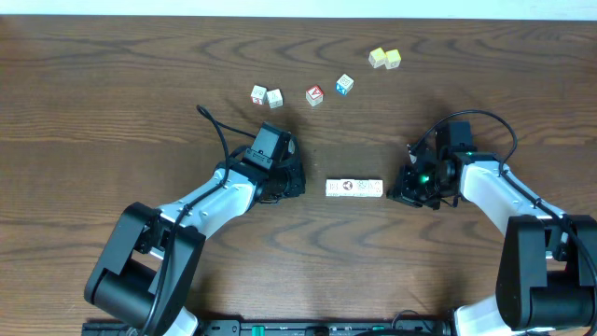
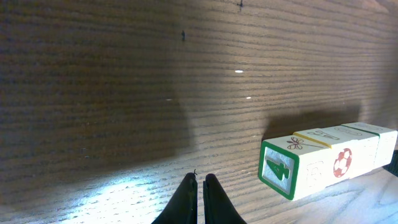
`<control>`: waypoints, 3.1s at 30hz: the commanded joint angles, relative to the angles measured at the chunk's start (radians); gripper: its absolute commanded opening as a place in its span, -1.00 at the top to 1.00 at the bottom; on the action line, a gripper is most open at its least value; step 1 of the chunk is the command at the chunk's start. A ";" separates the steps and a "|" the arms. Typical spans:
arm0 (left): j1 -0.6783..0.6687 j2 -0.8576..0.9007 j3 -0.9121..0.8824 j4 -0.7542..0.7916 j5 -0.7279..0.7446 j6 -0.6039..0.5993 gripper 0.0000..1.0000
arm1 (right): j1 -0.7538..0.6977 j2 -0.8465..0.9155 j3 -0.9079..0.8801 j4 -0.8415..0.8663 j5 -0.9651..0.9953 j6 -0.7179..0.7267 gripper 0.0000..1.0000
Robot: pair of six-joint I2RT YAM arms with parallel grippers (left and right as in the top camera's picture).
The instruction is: Lift 4 blocks
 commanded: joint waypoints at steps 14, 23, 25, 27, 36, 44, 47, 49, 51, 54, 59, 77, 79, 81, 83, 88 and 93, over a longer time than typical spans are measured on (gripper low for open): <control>-0.002 0.005 0.010 0.007 0.045 0.033 0.86 | -0.005 0.002 -0.003 -0.003 -0.079 -0.154 0.98; -0.002 0.005 0.010 0.015 0.068 0.058 0.86 | -0.045 0.002 -0.003 0.014 -0.034 -0.153 0.98; -0.002 0.005 0.010 0.016 0.068 0.058 0.85 | -0.053 0.002 -0.003 0.028 -0.031 -0.153 0.98; -0.002 0.005 0.010 0.015 0.068 0.058 0.86 | -0.058 0.002 -0.003 0.031 -0.005 -0.150 0.98; -0.002 0.005 0.010 0.019 0.092 0.058 0.86 | -0.043 0.002 -0.004 0.064 -0.001 -0.135 0.98; -0.002 0.005 0.010 0.019 0.094 0.058 0.85 | -0.042 0.002 -0.016 0.071 -0.002 -0.123 0.98; -0.002 0.005 0.010 0.019 0.095 0.058 0.85 | -0.042 0.002 -0.028 0.087 -0.005 -0.111 0.98; -0.002 0.005 0.010 0.019 0.095 0.058 0.85 | -0.042 0.002 -0.032 0.095 -0.020 -0.112 0.98; -0.002 0.005 0.010 0.019 0.095 0.058 0.86 | -0.042 0.002 -0.033 0.097 -0.019 -0.112 0.98; -0.002 0.005 0.010 0.018 0.095 0.058 0.86 | -0.039 0.002 -0.035 0.100 -0.019 -0.112 0.98; -0.002 0.005 0.010 0.018 0.095 0.058 0.86 | -0.025 0.002 -0.050 0.125 -0.040 -0.113 0.98; -0.002 0.005 0.010 0.018 0.095 0.058 0.85 | -0.022 0.006 -0.064 0.152 -0.047 -0.107 0.98; -0.002 0.005 0.010 0.018 0.095 0.058 0.85 | -0.022 0.006 -0.064 0.152 -0.047 -0.106 0.98; -0.002 0.005 0.010 0.018 0.095 0.049 0.86 | -0.022 0.007 -0.064 0.152 -0.049 -0.105 0.98; -0.002 0.005 0.009 0.013 0.095 0.000 0.86 | -0.022 0.007 -0.064 0.152 -0.058 -0.105 0.98; -0.039 0.008 0.000 0.013 0.059 -0.040 0.86 | -0.022 0.007 -0.065 0.151 -0.065 -0.105 0.98; -0.061 0.008 0.000 0.042 0.030 -0.068 0.86 | -0.022 0.007 -0.064 0.151 -0.065 -0.105 0.98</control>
